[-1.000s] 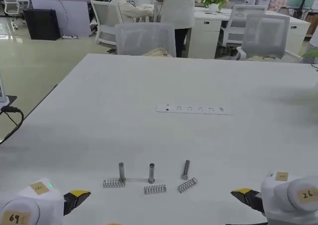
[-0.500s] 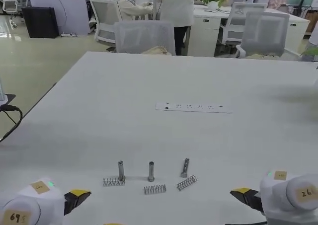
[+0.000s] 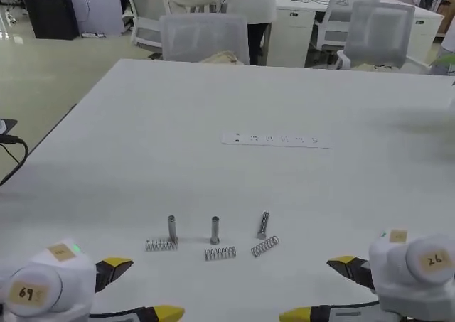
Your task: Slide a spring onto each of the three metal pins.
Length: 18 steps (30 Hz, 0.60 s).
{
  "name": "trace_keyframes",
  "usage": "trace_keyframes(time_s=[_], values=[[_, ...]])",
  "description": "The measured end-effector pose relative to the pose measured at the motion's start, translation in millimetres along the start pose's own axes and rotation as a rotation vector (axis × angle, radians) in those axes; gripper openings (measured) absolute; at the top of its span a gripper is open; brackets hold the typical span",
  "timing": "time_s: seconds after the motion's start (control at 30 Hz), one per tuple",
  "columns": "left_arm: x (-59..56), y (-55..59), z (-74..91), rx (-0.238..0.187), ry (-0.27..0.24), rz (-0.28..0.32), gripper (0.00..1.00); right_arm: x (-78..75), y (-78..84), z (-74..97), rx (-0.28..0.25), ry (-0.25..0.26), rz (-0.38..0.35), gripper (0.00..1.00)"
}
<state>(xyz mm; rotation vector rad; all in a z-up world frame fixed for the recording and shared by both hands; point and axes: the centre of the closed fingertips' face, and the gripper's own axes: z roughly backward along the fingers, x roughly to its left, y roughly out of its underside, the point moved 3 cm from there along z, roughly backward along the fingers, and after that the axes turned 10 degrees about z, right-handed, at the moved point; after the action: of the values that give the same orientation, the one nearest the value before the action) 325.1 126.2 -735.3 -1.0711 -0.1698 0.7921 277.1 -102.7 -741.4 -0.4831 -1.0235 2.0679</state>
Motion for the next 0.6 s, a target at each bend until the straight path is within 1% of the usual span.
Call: trace_keyframes(time_s=[0.17, 0.37, 0.6], values=[[-0.1, 0.0, 0.0, 0.002, 0.002, 0.000, 0.64, 2.0, 1.3, -1.5, 0.018, -0.005, 0.005, 0.80], [-0.1, -2.4, 1.9, -0.009, 0.001, 0.001, 0.64, 3.7, -7.3, -2.0, -0.002, -0.010, -0.004, 0.80], [-1.1, -1.6, 1.5, -0.005, 0.004, 0.000, 0.64, -1.5, -6.9, -1.1, 0.038, 0.006, 0.023, 0.78]])
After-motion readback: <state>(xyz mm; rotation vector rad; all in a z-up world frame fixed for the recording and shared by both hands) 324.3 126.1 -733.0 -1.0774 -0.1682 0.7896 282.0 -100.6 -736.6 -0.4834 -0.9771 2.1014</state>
